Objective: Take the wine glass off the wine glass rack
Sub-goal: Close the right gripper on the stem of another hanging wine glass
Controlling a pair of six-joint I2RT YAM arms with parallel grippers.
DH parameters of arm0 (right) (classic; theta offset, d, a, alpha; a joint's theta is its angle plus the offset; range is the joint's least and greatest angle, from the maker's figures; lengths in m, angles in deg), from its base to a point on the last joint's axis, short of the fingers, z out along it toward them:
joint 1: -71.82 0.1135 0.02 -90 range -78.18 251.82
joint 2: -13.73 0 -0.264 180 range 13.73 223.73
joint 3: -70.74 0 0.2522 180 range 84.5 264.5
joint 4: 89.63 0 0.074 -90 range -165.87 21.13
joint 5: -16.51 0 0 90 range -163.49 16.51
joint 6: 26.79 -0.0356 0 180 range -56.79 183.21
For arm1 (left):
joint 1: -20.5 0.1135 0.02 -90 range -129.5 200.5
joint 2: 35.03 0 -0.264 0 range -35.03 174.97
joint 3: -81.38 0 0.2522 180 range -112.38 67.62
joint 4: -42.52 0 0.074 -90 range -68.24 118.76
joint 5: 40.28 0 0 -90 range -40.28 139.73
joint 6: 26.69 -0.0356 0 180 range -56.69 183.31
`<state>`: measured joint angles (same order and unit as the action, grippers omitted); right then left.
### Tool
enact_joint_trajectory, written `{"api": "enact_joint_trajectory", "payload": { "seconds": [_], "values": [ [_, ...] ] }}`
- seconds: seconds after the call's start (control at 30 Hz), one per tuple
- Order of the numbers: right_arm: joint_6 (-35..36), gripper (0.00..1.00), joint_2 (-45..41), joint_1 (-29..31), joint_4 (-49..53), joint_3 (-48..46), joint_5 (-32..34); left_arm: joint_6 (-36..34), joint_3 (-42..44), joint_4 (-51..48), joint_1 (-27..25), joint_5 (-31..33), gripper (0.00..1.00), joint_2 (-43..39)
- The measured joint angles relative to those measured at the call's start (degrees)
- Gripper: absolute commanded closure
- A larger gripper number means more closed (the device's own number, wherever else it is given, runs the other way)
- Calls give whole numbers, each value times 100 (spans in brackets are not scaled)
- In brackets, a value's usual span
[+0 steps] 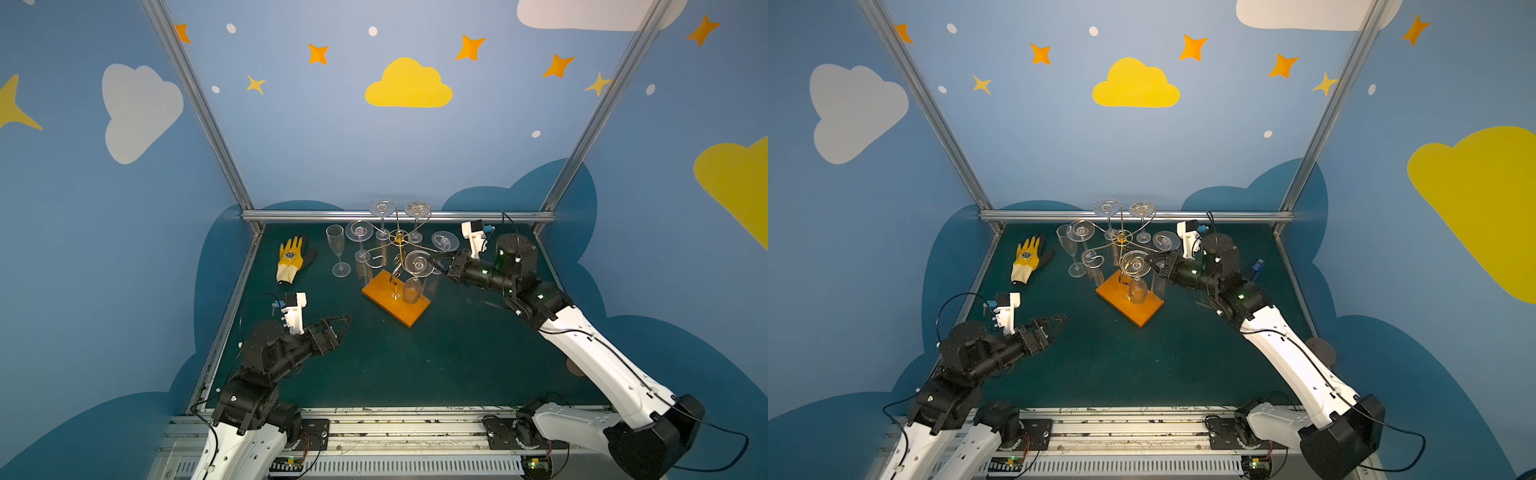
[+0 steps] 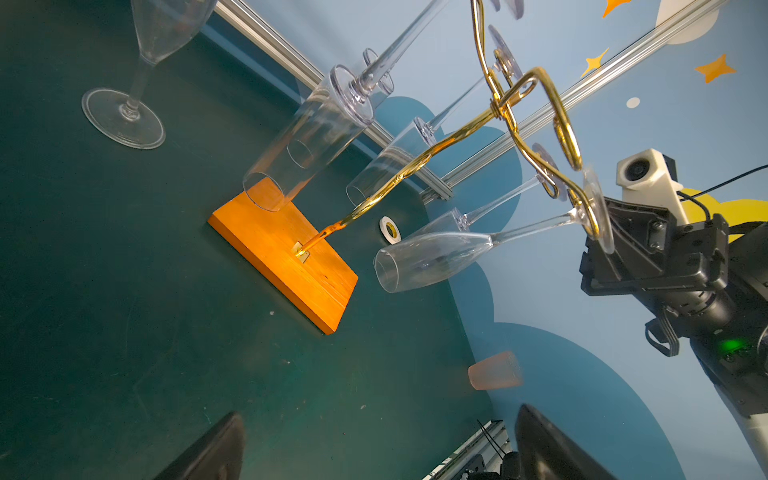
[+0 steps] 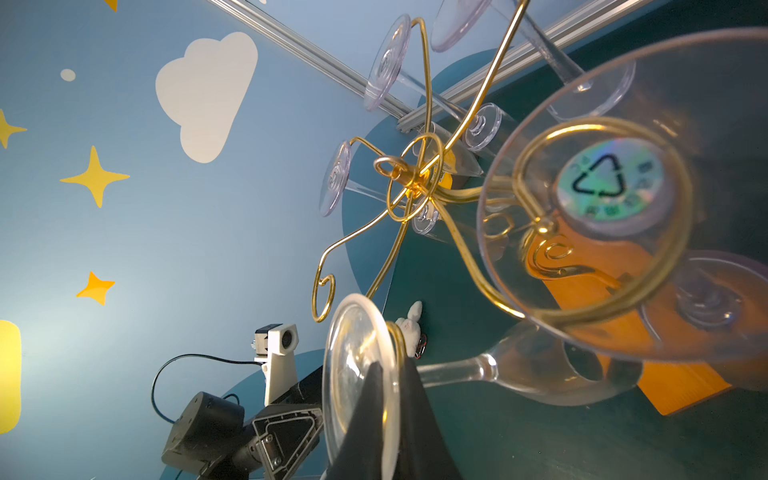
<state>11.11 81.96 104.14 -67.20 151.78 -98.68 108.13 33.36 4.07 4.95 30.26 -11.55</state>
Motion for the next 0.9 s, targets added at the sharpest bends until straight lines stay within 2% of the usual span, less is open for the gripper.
{"api": "enact_joint_trajectory", "payload": {
  "seconds": [0.2,0.9],
  "values": [
    [-76,100,0,-28,-37,-2,-39,22,0,-2,0,24,1,-81],
    [-1117,100,0,-214,-166,-76,-439,24,0,-111,-2,195,1,-109]
  ]
}}
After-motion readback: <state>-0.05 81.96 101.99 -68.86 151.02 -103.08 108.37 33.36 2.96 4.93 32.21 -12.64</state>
